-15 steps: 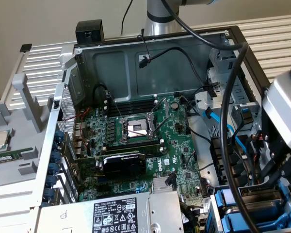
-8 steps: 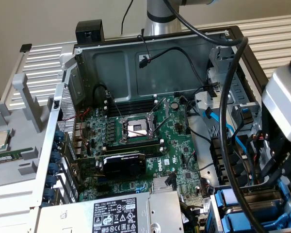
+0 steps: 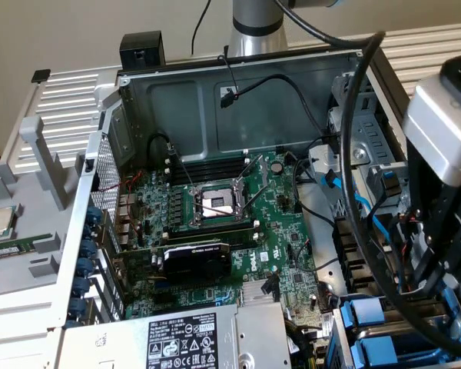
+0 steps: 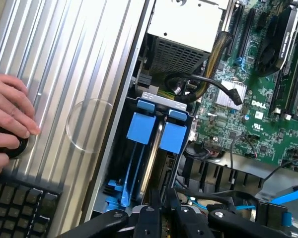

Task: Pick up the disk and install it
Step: 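Insert the first disk wire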

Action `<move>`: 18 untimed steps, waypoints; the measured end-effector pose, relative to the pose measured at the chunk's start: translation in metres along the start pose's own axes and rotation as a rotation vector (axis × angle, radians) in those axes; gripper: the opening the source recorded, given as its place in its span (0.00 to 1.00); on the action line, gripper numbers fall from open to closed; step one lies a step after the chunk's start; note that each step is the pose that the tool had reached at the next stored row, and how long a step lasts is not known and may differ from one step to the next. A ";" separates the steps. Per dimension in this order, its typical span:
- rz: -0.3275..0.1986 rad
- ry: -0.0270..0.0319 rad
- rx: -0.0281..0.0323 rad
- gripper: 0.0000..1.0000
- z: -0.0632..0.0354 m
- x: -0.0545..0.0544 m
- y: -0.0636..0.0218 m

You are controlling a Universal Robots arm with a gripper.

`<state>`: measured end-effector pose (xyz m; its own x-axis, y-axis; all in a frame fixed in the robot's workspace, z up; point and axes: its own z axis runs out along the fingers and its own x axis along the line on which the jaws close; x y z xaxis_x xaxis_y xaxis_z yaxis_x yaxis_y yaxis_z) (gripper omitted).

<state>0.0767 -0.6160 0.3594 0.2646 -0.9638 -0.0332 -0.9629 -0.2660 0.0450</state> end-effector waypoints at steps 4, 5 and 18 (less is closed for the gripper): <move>0.004 0.0702 -0.0193 0.17 0.0003 -0.008 -0.0021; 0.005 0.0868 -0.0239 0.17 0.0003 -0.010 -0.0028; 0.106 0.1109 -0.0453 0.17 0.0005 -0.019 -0.0053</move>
<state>0.0767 -0.5959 0.3593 0.1682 -0.9821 0.0844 -0.9831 -0.1609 0.0875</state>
